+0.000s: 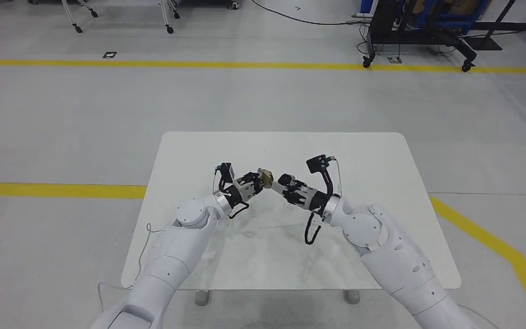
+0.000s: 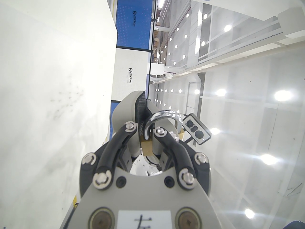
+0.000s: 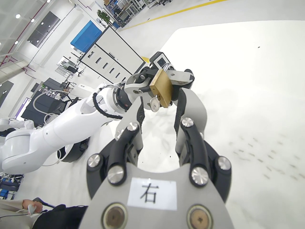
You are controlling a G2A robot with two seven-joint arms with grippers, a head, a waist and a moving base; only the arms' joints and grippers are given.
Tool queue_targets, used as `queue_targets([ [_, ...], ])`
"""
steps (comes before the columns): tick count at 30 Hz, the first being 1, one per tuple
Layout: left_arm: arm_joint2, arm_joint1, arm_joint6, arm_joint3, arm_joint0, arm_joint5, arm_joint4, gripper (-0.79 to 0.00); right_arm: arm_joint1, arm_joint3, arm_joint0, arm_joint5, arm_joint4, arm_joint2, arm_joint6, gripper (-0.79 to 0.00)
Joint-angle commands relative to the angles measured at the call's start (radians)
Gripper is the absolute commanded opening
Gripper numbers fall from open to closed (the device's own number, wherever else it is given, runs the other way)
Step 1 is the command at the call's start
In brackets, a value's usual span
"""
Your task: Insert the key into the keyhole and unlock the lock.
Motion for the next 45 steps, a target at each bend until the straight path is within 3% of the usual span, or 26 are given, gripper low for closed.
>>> queue_targets([
  [1, 0.000, 0.000, -0.007, -0.001, 0.001, 0.002, -0.004, -0.785, -0.003, 0.010, 0.007, 0.013, 0.005, -0.006, -0.001, -0.502],
  [2, 0.000, 0.000, -0.010, 0.000, 0.000, 0.002, -0.007, -0.785, -0.005, 0.015, 0.009, 0.024, 0.013, -0.007, -0.005, -0.508],
  [7, -0.002, 0.000, -0.016, 0.001, 0.001, -0.004, -0.005, -0.785, -0.014, 0.043, 0.016, 0.010, 0.117, -0.006, 0.000, -0.705],
  [12, -0.001, 0.001, -0.024, -0.001, 0.000, -0.008, 0.001, -0.785, -0.020, 0.086, 0.028, -0.014, 0.245, -0.004, 0.053, -0.785],
  [34, 0.014, 0.010, 0.095, -0.096, 0.047, -0.168, 0.183, -0.785, -0.062, 0.261, 0.045, 0.094, 0.923, -0.002, 0.286, -0.785],
  [45, -0.001, 0.017, 0.103, -0.132, 0.073, -0.208, 0.193, -0.785, -0.069, 0.282, 0.041, 0.113, 1.017, 0.020, 0.317, -0.785],
])
